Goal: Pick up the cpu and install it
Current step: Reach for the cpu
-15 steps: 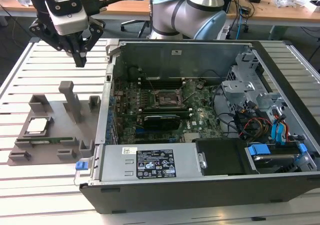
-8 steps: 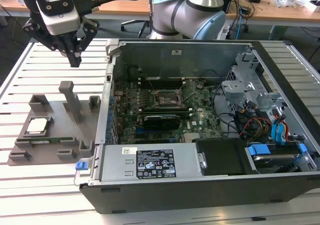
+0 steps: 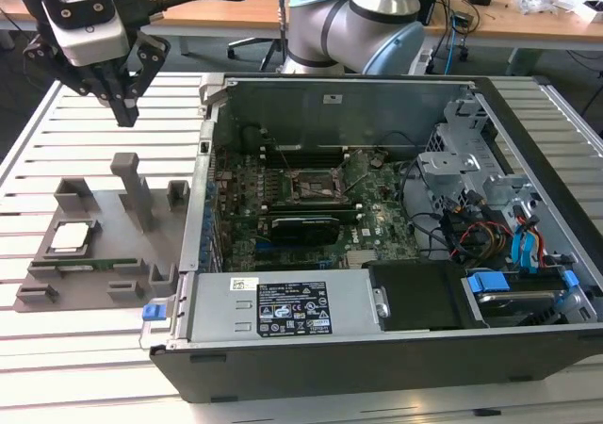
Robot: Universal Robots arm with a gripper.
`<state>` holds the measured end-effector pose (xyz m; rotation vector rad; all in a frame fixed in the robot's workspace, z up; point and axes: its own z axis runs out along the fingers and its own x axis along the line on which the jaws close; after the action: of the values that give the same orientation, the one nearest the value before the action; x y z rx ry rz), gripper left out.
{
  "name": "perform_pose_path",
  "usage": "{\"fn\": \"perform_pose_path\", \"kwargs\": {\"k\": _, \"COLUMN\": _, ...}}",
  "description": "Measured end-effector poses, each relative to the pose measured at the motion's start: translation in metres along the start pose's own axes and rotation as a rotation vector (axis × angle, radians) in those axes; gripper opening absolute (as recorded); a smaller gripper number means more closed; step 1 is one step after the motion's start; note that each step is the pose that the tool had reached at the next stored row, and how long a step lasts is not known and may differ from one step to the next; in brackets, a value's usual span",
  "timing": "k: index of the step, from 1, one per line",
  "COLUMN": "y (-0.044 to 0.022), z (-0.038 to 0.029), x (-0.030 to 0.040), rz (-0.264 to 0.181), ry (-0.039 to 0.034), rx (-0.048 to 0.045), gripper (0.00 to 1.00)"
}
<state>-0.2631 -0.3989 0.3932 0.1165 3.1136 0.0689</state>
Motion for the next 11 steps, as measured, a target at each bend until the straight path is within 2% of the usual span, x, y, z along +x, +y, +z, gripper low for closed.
{"fn": "perform_pose_path", "kwargs": {"k": 11, "y": -0.0016, "z": -0.0005, "x": 0.0212, "rz": 0.0, "ry": 0.0, "rx": 0.0, "gripper": 0.11}}
